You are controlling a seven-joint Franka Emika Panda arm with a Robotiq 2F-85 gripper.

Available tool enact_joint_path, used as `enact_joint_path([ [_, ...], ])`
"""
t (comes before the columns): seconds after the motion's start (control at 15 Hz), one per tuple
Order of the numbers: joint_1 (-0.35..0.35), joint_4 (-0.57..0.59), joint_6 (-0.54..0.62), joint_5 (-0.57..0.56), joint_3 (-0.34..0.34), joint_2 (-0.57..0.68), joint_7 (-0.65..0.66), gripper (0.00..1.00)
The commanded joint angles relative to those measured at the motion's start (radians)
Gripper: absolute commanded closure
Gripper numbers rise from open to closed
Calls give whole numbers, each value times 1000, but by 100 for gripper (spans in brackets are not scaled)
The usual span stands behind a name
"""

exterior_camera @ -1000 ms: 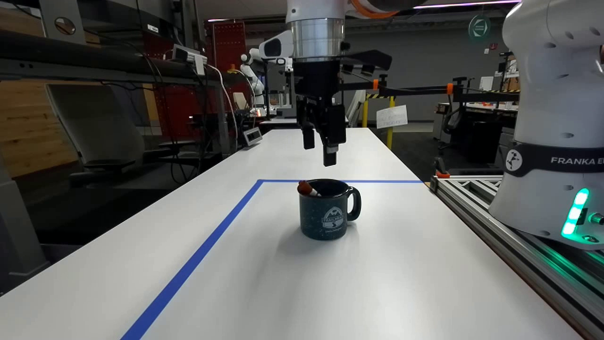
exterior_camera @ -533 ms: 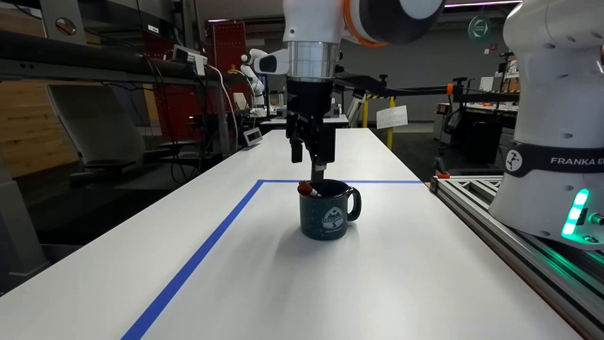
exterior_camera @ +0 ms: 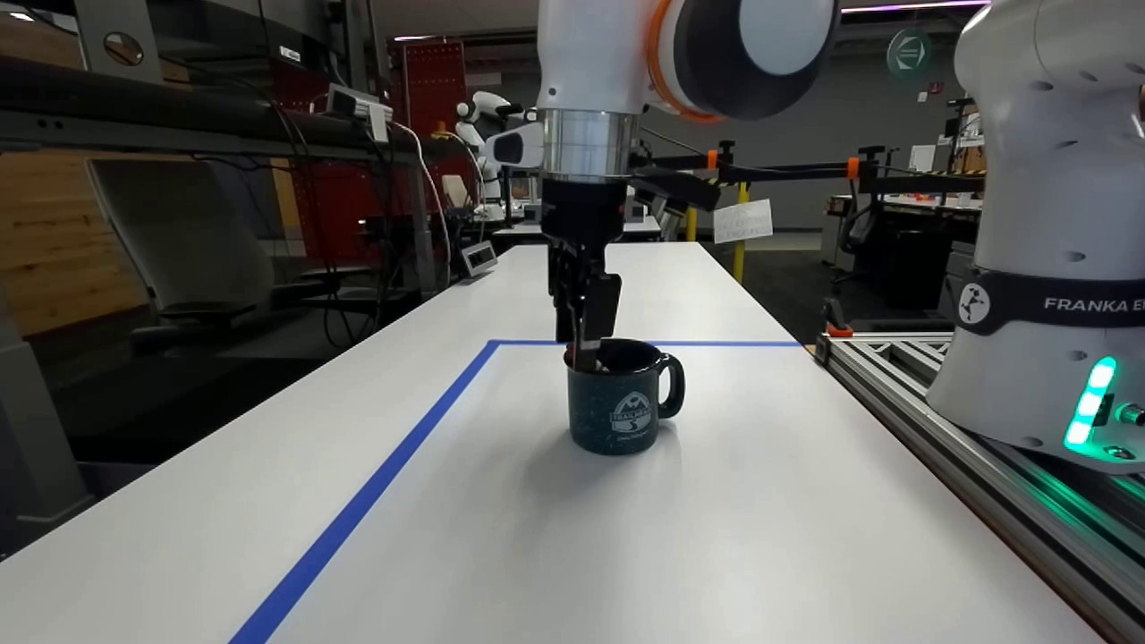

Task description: Remove the marker from the mug

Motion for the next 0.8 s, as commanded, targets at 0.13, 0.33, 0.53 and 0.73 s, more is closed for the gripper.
enact_joint_path([
  [0.13,1,2,45,77,1,7,0,81],
  [0.33,3,2,46,94,4,1,1,100],
  [0.53,7,3,35,101,8,-10,3,95],
  [0.73,17,6,-32,109,21,-68,10,95],
])
